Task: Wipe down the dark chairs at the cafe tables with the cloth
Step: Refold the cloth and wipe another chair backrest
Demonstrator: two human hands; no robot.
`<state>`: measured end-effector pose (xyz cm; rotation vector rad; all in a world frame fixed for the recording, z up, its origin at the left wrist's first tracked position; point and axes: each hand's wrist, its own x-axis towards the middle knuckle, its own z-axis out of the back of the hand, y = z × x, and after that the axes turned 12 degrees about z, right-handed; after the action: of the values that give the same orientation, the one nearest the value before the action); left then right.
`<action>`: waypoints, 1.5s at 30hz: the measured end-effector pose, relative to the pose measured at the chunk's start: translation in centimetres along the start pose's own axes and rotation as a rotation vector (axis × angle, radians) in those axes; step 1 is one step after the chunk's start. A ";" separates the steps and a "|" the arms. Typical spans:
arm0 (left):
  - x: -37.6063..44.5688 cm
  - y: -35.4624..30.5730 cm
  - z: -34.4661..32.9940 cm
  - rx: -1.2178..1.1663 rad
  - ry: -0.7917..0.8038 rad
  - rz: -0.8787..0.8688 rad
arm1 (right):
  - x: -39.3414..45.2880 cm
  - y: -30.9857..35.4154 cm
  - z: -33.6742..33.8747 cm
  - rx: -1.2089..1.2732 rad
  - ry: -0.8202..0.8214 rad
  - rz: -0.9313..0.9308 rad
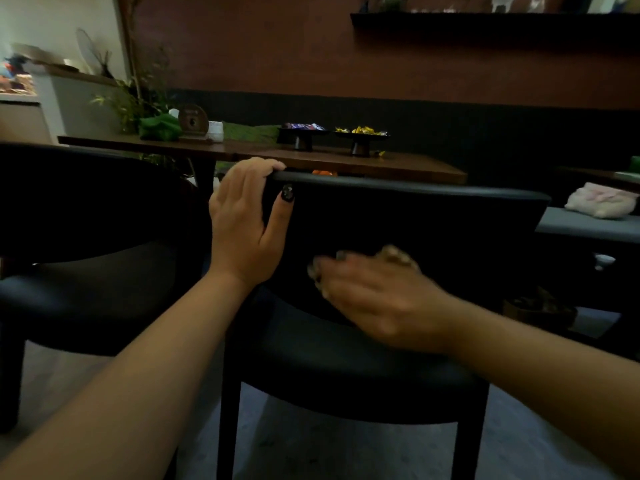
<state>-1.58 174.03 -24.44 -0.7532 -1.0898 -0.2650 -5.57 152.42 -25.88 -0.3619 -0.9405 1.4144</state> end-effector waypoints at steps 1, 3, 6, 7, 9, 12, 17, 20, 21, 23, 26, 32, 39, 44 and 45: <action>0.0 -0.2 0.0 -0.001 -0.002 0.013 | 0.9 -0.9 0.6 -0.043 -0.091 -0.059; 0.0 -0.6 0.1 -0.015 -0.001 0.035 | 1.7 -1.9 0.9 -0.141 -0.185 -0.100; 0.3 -0.9 0.5 -0.036 0.013 0.047 | 0.3 -0.4 -0.9 -0.145 -0.027 0.034; 0.3 -0.9 0.7 -0.036 0.022 0.047 | -0.2 0.4 -1.4 -0.159 0.101 0.116; 0.3 -0.8 1.0 -0.016 0.043 0.045 | -0.4 1.1 -1.7 -0.177 0.243 0.201; 0.4 -0.5 0.8 -0.059 0.068 0.043 | 1.9 -1.0 -0.3 -0.129 -0.002 0.085; -0.8 0.0 0.6 -0.323 0.020 0.283 | 5.3 -3.8 3.0 -0.229 -0.156 -0.059; -1.9 0.3 0.1 -0.599 0.005 0.628 | 5.1 -3.3 2.6 -0.256 -0.082 -0.045; -2.3 0.5 -0.2 -0.708 0.009 0.775 | 5.2 -3.3 2.5 -0.241 -0.080 -0.050; -3.4 0.7 -0.7 -0.907 0.068 1.062 | 5.5 -3.4 2.5 -0.229 -0.084 -0.058; -5.6 1.1 -1.7 -0.965 0.205 1.365 | 5.9 -3.5 1.9 -0.284 -0.061 -0.038; -9.2 4.6 -4.8 -1.370 0.362 1.549 | 8.4 -2.5 -0.8 -0.324 0.030 -0.081; -10.4 9.2 -6.9 -1.865 0.398 1.443 | 5.5 1.7 -6.4 -0.381 0.424 0.172; -9.0 10.1 -8.2 -2.020 0.338 1.377 | 7.9 0.9 -5.2 -0.247 0.330 0.029; -9.0 10.2 -8.4 -2.042 0.323 1.377 | 9.2 -0.2 -4.3 -0.305 0.273 -0.003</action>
<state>5.72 174.42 -38.63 -2.8538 0.6223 -0.1930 -3.36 162.26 -25.22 -0.7616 -0.9286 1.1824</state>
